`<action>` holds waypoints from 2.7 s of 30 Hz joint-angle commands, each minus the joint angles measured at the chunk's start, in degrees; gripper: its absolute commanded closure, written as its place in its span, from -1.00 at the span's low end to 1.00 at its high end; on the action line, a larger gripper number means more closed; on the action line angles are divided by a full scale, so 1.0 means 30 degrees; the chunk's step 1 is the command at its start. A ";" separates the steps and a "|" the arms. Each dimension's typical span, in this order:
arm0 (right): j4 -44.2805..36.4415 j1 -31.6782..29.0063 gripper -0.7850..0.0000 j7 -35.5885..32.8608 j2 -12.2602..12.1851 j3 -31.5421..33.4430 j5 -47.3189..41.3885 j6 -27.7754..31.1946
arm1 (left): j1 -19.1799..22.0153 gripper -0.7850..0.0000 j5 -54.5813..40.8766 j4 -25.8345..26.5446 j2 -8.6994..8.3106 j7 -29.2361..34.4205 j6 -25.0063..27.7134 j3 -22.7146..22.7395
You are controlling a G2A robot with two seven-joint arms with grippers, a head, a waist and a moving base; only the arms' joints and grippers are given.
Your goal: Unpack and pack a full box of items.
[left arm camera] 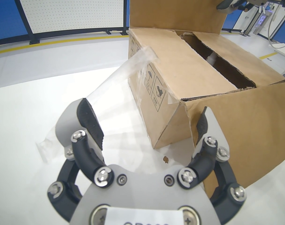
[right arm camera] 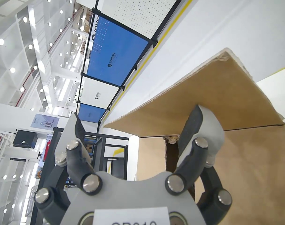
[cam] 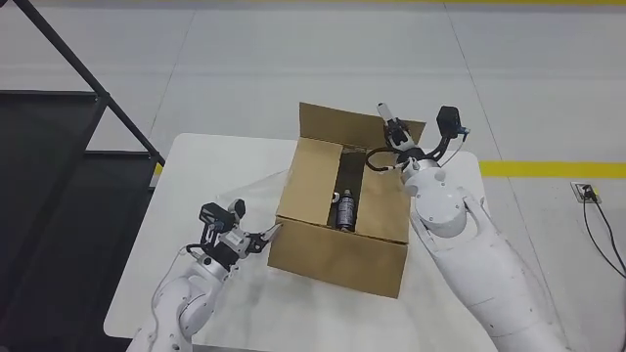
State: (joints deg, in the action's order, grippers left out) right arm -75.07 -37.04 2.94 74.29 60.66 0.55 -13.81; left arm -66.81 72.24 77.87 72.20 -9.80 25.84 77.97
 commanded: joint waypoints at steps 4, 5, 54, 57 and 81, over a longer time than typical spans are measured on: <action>0.0670 0.0216 -1.00 0.1914 0.0391 0.0233 -0.1101 0.0293 | 0.0108 -1.00 0.0012 -0.0162 -0.0010 0.0051 0.0143 -0.0175; 0.1074 0.0467 -1.00 0.2568 0.0530 0.0124 -0.1184 0.0600 | 0.0115 -1.00 0.0047 -0.0196 -0.0010 0.0067 0.0127 -0.0224; 1.9221 0.9563 -1.00 -0.0029 0.6034 -0.3720 -0.2685 0.2758 | 0.1914 -1.00 -0.1320 -0.2507 0.0453 -0.1119 -0.6044 -0.0961; 1.9267 0.9555 -1.00 -0.0462 0.6068 -0.3687 -0.2437 0.2774 | 0.2427 -1.00 -0.0705 -0.3371 0.0605 -0.1485 -0.6492 -0.1598; 1.8784 0.9201 -1.00 -0.3284 0.5623 -0.2628 -0.1185 0.3891 | 0.1227 -1.00 0.1698 -0.2926 0.0225 -0.2666 -0.2956 -0.1567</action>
State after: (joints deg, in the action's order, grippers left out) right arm -18.46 -9.37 -6.90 91.26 52.47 -2.86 -2.43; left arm -62.83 77.30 68.73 72.94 -17.72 16.75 73.08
